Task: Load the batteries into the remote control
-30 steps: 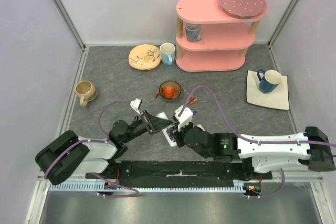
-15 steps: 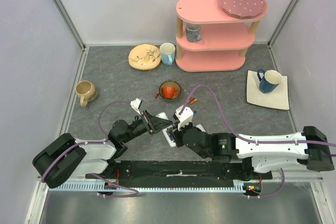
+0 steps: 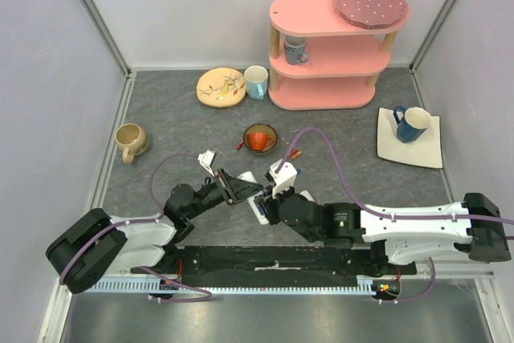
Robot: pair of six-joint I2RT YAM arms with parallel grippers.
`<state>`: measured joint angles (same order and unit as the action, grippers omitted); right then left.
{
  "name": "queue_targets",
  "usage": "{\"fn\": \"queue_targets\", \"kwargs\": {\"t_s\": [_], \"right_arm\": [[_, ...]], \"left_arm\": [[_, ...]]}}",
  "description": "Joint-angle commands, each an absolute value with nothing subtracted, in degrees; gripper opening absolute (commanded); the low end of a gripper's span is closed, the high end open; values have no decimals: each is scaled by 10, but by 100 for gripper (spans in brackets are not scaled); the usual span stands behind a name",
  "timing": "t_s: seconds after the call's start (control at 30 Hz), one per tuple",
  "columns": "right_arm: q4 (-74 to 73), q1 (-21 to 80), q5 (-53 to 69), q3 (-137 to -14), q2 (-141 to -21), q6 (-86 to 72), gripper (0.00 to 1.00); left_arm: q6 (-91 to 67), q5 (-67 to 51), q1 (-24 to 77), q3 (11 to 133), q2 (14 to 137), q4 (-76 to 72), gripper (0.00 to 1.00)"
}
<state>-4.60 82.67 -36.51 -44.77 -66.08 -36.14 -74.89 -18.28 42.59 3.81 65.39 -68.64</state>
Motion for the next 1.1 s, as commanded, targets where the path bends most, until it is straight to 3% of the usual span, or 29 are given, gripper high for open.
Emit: {"fn": "queue_targets", "kwargs": {"t_s": [0.0,0.57,1.07], "right_arm": [[-112,830,-387,-459,-668,-375,19],[-151,831,-412,-500,-662,-386,42],[-176,831,-453,-505,-638,-394,48]], "left_arm": [[-747,-170,425,65,632,-818,2],[-734,-177,425,62,640,-791,2],[-738,-182,425,60,650,-797,2]]}}
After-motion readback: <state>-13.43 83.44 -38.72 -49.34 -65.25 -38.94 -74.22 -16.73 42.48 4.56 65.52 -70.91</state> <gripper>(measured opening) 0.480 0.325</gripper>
